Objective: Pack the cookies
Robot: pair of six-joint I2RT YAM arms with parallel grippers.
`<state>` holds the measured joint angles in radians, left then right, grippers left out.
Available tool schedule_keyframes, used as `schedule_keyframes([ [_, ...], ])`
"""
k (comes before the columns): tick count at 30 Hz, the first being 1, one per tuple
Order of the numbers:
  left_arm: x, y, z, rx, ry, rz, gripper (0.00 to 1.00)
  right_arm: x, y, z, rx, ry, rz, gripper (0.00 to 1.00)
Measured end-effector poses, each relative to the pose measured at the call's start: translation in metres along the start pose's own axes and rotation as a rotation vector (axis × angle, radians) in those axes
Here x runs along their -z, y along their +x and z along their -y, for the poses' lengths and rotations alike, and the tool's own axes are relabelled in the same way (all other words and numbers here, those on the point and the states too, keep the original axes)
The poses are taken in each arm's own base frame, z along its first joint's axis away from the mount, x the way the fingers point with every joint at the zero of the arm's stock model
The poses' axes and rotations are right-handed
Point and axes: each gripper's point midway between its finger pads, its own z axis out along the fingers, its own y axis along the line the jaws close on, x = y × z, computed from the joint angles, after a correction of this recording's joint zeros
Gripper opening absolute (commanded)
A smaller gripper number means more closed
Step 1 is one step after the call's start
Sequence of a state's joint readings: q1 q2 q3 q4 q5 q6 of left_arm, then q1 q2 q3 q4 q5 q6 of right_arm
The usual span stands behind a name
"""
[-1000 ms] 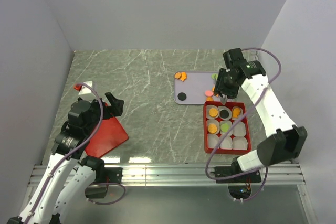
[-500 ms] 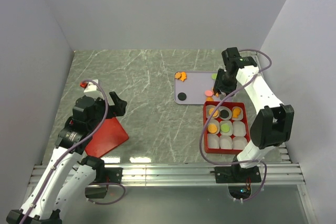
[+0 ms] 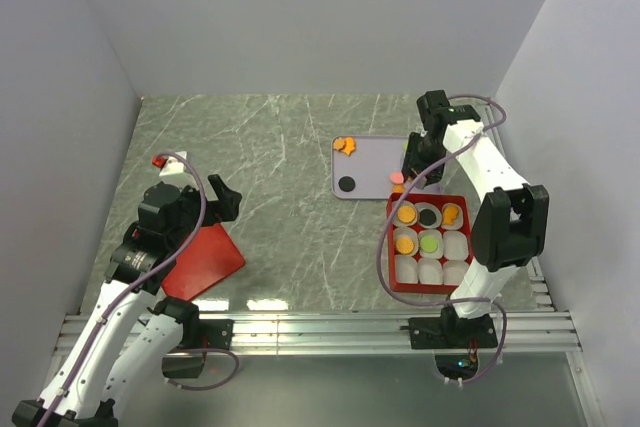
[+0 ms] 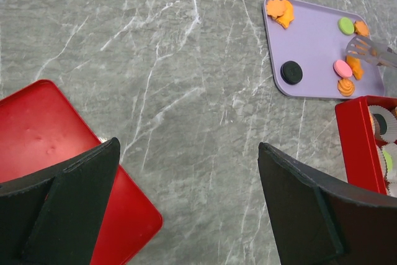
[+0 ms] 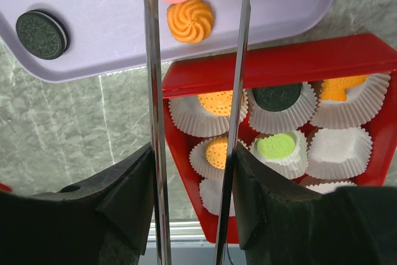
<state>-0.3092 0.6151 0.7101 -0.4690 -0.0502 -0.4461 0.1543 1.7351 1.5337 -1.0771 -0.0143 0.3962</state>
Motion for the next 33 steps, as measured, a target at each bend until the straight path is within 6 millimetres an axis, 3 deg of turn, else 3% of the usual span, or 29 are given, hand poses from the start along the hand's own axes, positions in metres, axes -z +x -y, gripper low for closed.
schedule_keyframes([
  [11, 0.000, -0.001, -0.001, 0.000, -0.008, 0.003, 0.99, -0.011, -0.002, 0.013, 0.000, 0.029, -0.016, 0.54],
  [19, -0.002, 0.001, -0.003, -0.001, -0.015, -0.006, 0.99, -0.019, 0.007, 0.008, -0.004, -0.012, -0.048, 0.53],
  [26, -0.002, 0.001, -0.005, -0.001, -0.030, -0.002, 0.99, -0.019, 0.007, 0.005, -0.002, -0.029, -0.050, 0.42],
  [33, 0.000, -0.001, -0.006, 0.000, -0.032, 0.011, 0.99, -0.019, 0.007, 0.004, -0.002, -0.031, -0.051, 0.37],
])
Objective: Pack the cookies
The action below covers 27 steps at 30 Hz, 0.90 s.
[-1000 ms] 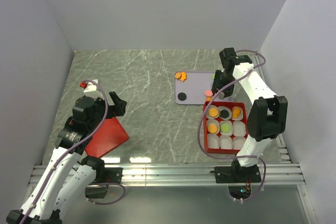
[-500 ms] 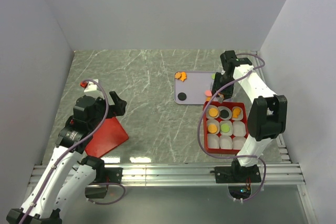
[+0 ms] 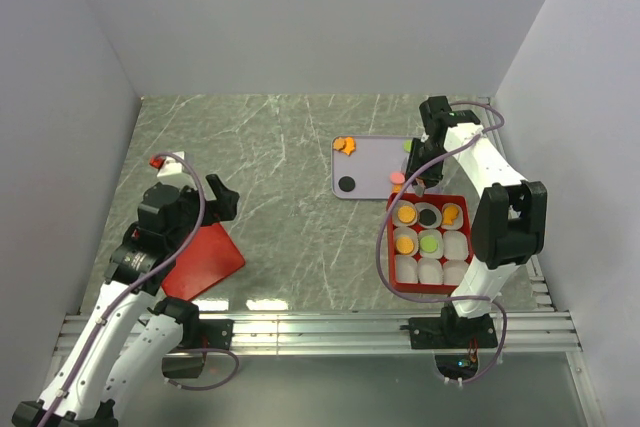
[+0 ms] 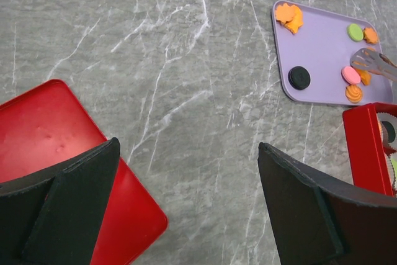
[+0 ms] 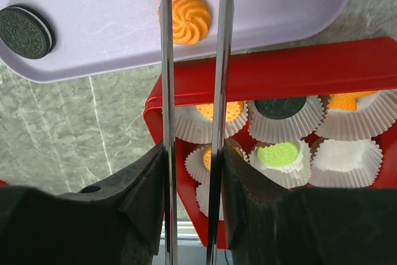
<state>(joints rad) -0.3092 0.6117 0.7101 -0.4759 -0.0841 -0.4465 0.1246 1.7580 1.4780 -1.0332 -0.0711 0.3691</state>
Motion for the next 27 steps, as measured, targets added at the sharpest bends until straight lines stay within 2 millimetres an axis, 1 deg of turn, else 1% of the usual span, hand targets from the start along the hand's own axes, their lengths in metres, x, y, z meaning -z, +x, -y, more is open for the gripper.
schedule_keyframes([
  [3, 0.001, -0.002, 0.000, 0.001, 0.000, 0.008, 0.99, 0.000, 0.000, 0.000, 0.000, 0.000, -0.001, 0.37],
  [6, 0.002, -0.003, 0.000, 0.001, 0.000, 0.014, 0.99, 0.008, -0.003, -0.001, 0.000, -0.001, 0.006, 0.37],
  [9, 0.002, -0.003, -0.001, 0.002, -0.004, 0.016, 0.99, 0.026, -0.017, -0.006, 0.002, -0.006, 0.048, 0.37],
  [12, 0.003, -0.004, -0.002, 0.003, -0.010, 0.021, 1.00, 0.054, -0.036, -0.011, 0.000, -0.021, 0.136, 0.37],
  [14, 0.004, -0.005, -0.002, 0.004, -0.012, 0.028, 0.99, 0.073, -0.039, -0.013, -0.006, -0.037, 0.181, 0.37],
  [18, 0.009, -0.010, -0.002, 0.007, -0.009, 0.056, 0.99, 0.110, -0.026, -0.010, -0.030, -0.060, 0.234, 0.37],
  [22, 0.011, -0.013, -0.002, 0.009, -0.010, 0.069, 0.99, 0.147, -0.007, 0.001, -0.050, -0.067, 0.293, 0.37],
  [25, 0.011, -0.012, -0.003, 0.009, -0.010, 0.067, 0.99, 0.168, 0.011, 0.013, -0.069, -0.063, 0.337, 0.37],
  [27, 0.011, -0.012, -0.002, 0.008, -0.010, 0.068, 0.99, 0.176, 0.025, 0.024, -0.085, -0.053, 0.357, 0.37],
])
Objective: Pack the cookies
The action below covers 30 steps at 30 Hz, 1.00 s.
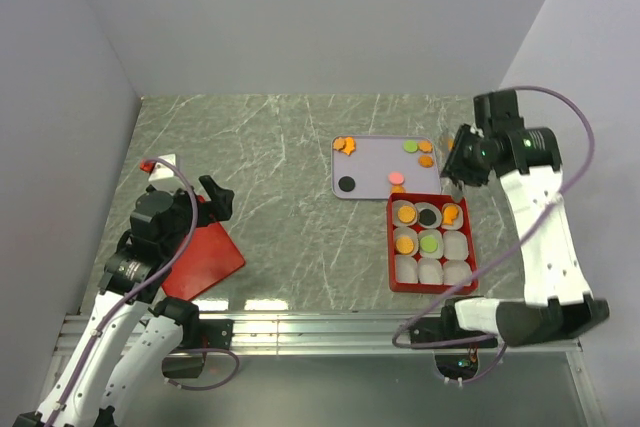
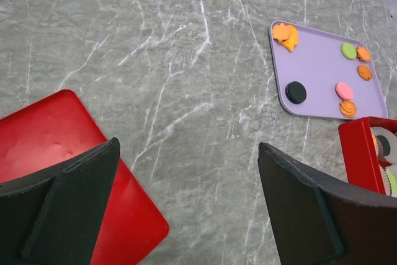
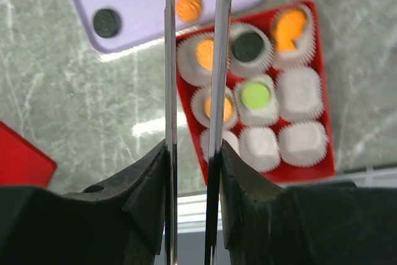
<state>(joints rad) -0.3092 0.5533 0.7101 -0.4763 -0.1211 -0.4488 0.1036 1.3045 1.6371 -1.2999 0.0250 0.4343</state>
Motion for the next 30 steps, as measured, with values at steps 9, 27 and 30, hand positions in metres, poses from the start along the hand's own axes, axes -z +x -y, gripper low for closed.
schedule_keyframes([
  [9, 0.000, 0.000, 0.001, -0.001, 0.003, -0.003, 0.99, 0.020, 0.063, 0.055, -0.149, 0.086, 0.011, 0.35],
  [27, -0.001, 0.003, 0.003, -0.004, 0.012, -0.015, 0.99, -0.036, 0.146, 0.093, -0.416, 0.164, -0.219, 0.32],
  [30, -0.001, 0.003, 0.003, -0.004, 0.012, -0.015, 0.99, -0.036, 0.145, 0.090, -0.415, 0.145, -0.218, 0.31],
])
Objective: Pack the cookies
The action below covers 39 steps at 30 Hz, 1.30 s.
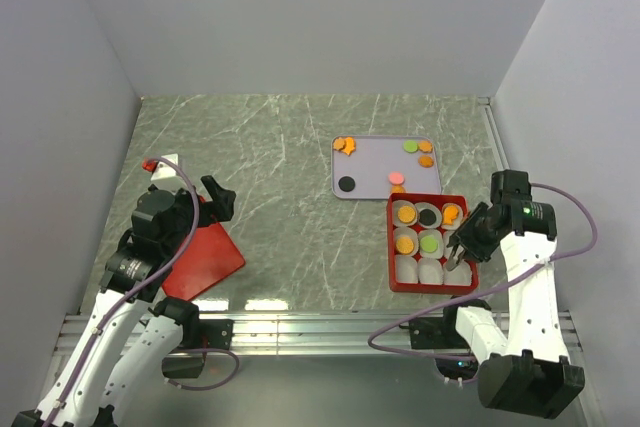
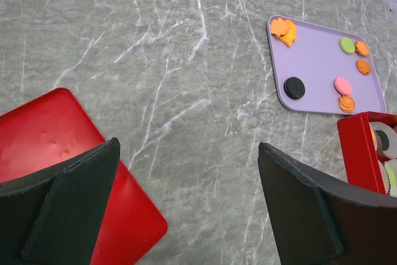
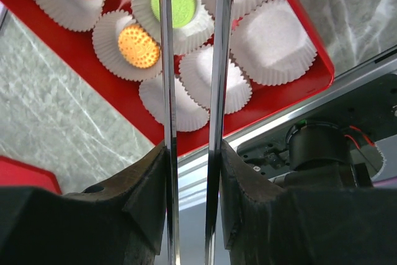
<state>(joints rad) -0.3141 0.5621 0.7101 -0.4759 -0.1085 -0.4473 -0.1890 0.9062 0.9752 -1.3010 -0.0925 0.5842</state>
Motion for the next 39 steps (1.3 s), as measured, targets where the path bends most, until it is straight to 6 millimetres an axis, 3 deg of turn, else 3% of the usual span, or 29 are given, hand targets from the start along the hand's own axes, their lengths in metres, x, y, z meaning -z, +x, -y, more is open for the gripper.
schedule_keyframes([
  [12, 0.000, 0.000, 0.000, 0.000, -0.001, 0.000, 1.00, 0.016, 0.010, -0.006, 0.012, -0.065, -0.006, 0.32],
  [24, -0.002, 0.002, -0.001, -0.001, -0.004, -0.008, 0.99, 0.013, 0.016, 0.001, 0.029, -0.053, -0.003, 0.60],
  [34, -0.005, 0.005, -0.001, -0.001, -0.009, -0.024, 0.99, 0.012, 0.016, 0.003, 0.031, -0.043, -0.006, 0.59],
  [39, -0.022, 0.016, 0.006, 0.021, 0.012, -0.087, 0.99, 0.026, 0.002, -0.007, 0.045, -0.058, 0.027, 0.57],
])
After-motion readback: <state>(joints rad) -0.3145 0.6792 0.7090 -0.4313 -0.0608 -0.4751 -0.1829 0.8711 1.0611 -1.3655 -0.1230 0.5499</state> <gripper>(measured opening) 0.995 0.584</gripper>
